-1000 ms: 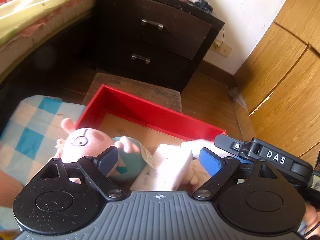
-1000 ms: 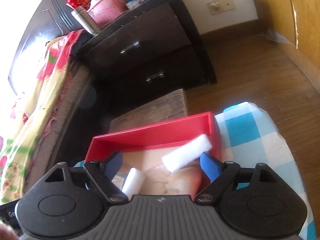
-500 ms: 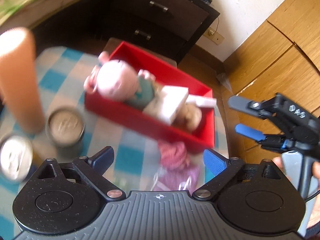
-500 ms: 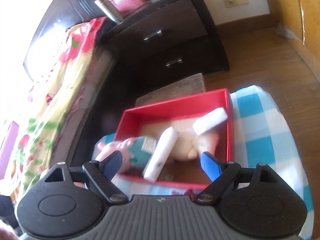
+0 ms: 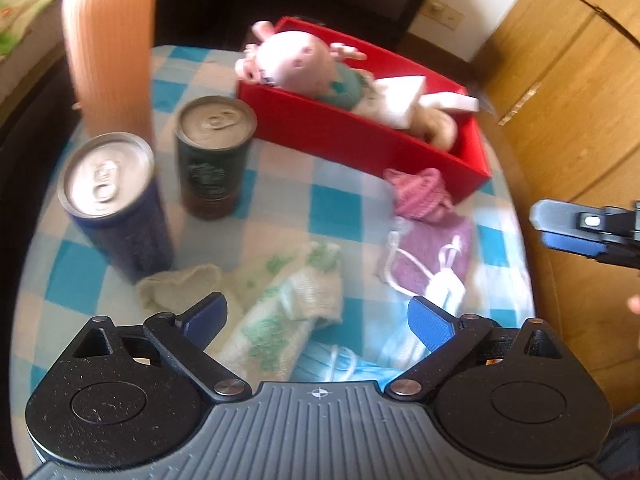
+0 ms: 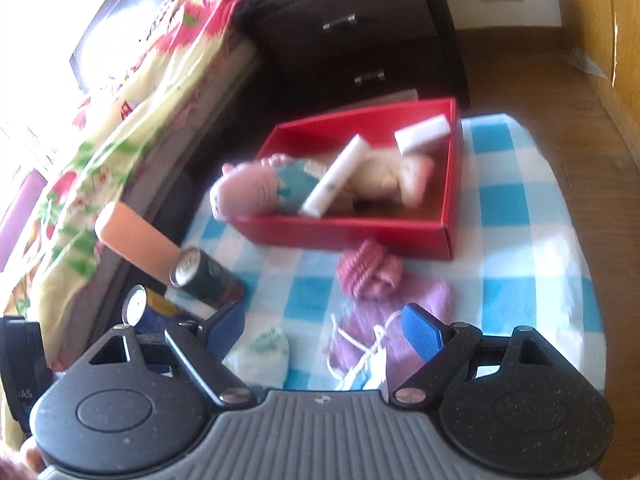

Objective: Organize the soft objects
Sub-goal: 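Grasp the green-patterned towel with the left tool while the right tool grasps the blue face mask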

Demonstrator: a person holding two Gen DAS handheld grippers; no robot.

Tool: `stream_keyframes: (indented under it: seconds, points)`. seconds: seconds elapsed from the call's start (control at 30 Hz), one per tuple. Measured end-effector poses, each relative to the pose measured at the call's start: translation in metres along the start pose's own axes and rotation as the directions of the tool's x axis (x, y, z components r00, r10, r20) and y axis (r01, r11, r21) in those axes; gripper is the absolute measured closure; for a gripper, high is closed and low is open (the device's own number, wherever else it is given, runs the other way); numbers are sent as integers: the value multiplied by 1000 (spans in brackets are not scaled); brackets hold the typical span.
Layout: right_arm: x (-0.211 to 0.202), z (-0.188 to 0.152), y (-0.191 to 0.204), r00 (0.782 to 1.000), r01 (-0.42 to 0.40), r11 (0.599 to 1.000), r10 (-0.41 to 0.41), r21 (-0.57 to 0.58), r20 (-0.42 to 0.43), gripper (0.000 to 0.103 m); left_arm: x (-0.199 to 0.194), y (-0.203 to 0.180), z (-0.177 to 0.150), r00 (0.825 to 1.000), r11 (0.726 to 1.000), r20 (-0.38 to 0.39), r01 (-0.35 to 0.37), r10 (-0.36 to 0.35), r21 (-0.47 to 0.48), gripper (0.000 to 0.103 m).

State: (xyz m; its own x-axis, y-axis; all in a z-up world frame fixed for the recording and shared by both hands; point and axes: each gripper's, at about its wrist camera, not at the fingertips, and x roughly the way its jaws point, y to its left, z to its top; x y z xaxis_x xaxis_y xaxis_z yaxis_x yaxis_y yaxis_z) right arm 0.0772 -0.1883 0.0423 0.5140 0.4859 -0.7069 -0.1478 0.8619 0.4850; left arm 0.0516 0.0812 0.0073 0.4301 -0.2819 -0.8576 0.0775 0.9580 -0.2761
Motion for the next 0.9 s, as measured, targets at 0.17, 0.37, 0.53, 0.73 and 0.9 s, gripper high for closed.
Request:
stream_keyframes:
  seconds: [0.17, 0.37, 0.53, 0.73, 0.9]
  points:
    - [7, -2, -2, 1000, 3, 1000, -3, -5, -22, 38, 18, -9, -2, 1000, 999, -15, -19, 20, 41, 10]
    - [12, -6, 2, 999, 1, 999, -3, -37, -48, 38, 47, -8, 0, 995, 995, -48, -84, 86, 46, 10]
    - [14, -8, 0, 998, 7, 999, -9, -39, -59, 38, 63, -6, -3, 988, 993, -101, -112, 115, 32, 32]
    - [12, -8, -1, 999, 5, 999, -7, -38, -53, 38, 64, -6, -2, 987, 993, -106, -117, 117, 8, 59]
    - [11, -8, -2, 999, 9, 999, -11, -39, -46, 38, 59, -4, 1, 992, 996, -92, -90, 88, -21, 84]
